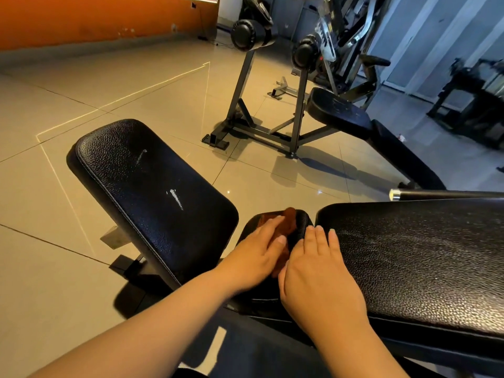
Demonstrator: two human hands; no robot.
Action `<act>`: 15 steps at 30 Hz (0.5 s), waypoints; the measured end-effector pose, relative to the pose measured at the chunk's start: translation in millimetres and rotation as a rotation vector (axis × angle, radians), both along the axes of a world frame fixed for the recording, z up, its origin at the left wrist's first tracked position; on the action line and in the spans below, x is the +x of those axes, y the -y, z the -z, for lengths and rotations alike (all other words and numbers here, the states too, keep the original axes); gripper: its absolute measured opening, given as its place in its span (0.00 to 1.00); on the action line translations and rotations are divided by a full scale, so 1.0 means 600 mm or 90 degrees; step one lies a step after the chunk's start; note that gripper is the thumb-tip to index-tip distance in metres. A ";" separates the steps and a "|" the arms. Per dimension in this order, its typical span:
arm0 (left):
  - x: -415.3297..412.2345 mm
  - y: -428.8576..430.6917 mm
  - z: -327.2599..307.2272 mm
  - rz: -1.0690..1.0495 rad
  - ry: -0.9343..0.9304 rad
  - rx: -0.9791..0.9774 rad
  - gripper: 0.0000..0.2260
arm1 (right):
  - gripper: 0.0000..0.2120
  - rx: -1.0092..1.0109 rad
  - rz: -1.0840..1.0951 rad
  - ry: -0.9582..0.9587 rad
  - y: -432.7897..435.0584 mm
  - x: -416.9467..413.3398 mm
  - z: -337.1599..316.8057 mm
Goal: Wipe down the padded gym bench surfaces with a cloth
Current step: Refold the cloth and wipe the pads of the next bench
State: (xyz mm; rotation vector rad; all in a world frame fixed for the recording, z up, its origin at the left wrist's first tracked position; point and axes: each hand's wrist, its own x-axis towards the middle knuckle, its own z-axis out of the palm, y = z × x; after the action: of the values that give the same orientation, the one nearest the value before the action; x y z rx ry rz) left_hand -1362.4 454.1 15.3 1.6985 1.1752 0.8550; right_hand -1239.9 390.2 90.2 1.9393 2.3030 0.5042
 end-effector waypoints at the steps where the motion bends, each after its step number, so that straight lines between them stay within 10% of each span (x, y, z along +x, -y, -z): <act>1: -0.002 -0.015 0.004 -0.017 -0.008 -0.014 0.25 | 0.30 -0.009 0.009 -0.005 0.002 -0.001 0.001; 15: -0.014 -0.040 -0.003 -0.052 -0.034 -0.053 0.23 | 0.29 -0.012 -0.040 0.002 -0.001 0.002 -0.004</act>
State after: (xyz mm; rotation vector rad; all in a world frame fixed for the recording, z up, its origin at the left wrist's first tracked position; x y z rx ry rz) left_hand -1370.7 478.0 17.1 1.6244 1.3060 0.8029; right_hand -1238.9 390.8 92.4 1.8610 2.3646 0.4880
